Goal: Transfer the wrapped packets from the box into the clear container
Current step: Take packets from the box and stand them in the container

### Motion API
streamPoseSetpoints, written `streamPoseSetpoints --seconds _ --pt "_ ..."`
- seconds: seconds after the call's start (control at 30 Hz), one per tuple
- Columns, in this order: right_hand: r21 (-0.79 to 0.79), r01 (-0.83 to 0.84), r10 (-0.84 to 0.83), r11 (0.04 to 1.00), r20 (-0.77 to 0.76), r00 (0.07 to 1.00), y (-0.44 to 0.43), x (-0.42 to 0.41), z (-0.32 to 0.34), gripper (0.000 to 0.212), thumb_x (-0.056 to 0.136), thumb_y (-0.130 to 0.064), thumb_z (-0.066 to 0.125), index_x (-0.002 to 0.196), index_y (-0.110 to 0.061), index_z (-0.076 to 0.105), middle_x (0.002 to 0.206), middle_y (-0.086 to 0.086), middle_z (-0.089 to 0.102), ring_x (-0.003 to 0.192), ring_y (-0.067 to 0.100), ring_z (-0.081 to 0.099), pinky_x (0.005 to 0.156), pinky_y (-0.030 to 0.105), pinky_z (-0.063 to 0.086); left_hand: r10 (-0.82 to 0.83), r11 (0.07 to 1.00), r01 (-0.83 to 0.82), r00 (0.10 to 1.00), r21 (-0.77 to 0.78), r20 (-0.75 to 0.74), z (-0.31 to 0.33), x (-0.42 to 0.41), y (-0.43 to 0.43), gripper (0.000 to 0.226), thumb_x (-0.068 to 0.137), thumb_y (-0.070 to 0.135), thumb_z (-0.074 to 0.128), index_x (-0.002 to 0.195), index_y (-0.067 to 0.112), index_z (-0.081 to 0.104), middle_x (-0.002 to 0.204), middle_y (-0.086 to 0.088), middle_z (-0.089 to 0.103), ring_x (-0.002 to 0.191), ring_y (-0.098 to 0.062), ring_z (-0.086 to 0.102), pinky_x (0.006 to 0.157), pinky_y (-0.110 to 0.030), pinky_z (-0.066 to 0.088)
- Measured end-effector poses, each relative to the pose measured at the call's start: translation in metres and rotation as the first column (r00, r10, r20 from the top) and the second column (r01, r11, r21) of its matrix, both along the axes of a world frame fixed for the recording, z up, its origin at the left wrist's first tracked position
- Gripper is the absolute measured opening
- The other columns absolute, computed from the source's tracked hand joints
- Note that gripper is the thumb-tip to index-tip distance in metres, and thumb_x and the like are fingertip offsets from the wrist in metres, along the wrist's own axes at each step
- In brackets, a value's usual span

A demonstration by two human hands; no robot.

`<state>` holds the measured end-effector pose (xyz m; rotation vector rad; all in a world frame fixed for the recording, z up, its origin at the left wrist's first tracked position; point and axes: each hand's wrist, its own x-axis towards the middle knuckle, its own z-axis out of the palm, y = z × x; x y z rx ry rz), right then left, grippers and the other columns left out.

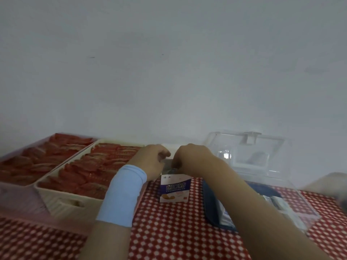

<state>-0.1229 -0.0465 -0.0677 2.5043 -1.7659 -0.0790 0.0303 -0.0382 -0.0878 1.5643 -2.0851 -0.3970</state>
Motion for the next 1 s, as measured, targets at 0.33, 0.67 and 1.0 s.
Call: streamPoseSetpoints --seconds 0.33,0.67,1.0 --pt "-0.049 0.039 -0.01 0.998 0.484 0.875 0.004 -0.017 0.001 0.008 0.09 -0.029 0.072 0.094 -0.025 0.078 0.089 -0.009 0.072 0.082 0.008 0.066 0.077 0.028 0.057 -0.074 0.997 0.077 0.993 0.028 -0.09 -0.001 0.004 -0.002 0.025 0.095 0.016 0.053 0.11 0.025 0.072 0.108 0.014 0.061 0.097 -0.004 0.053 0.077 -0.015 0.036" --pt "-0.114 0.121 0.025 0.986 0.82 0.572 0.007 -0.025 -0.019 0.006 0.086 -0.024 0.078 0.09 -0.028 0.075 0.078 -0.018 0.067 0.068 -0.014 0.06 0.058 0.001 0.041 -0.05 0.996 0.035 0.983 -0.087 -0.177 -0.005 -0.003 -0.003 0.01 0.085 0.029 0.072 0.075 0.03 0.069 0.076 0.012 0.067 0.069 0.0 0.057 0.061 -0.018 0.041" --pt "0.119 0.003 -0.116 0.993 0.961 0.251 0.022 -0.029 -0.01 0.03 0.099 -0.049 0.052 0.109 -0.026 0.069 0.098 -0.004 0.075 0.077 0.013 0.075 0.065 0.028 0.058 -0.018 0.997 0.003 0.98 -0.077 -0.2 -0.014 -0.002 -0.009 0.024 0.09 0.028 0.066 0.077 0.009 0.069 0.075 -0.007 0.069 0.073 -0.025 0.063 0.066 -0.038 0.049"
